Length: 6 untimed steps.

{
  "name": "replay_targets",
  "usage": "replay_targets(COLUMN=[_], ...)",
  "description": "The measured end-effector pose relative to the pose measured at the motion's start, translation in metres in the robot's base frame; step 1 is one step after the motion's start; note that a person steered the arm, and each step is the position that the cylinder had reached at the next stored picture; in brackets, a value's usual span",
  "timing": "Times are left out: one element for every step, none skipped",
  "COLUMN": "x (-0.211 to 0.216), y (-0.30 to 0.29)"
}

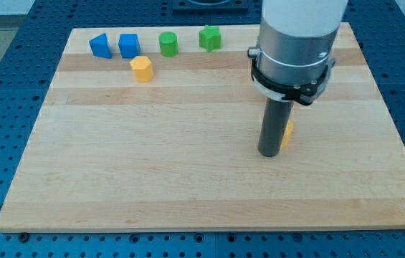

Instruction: Slide the yellow hexagon to the bottom side of the yellow heart

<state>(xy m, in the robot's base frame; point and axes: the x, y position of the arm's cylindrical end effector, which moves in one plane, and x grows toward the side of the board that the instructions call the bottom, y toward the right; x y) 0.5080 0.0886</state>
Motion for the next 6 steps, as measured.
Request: replay_targets(x=[0.000, -0.019, -0.020, -0.020, -0.037, -0.109], y=[-0.011, -0.030, -0.009, -0.009, -0.040, -0.072])
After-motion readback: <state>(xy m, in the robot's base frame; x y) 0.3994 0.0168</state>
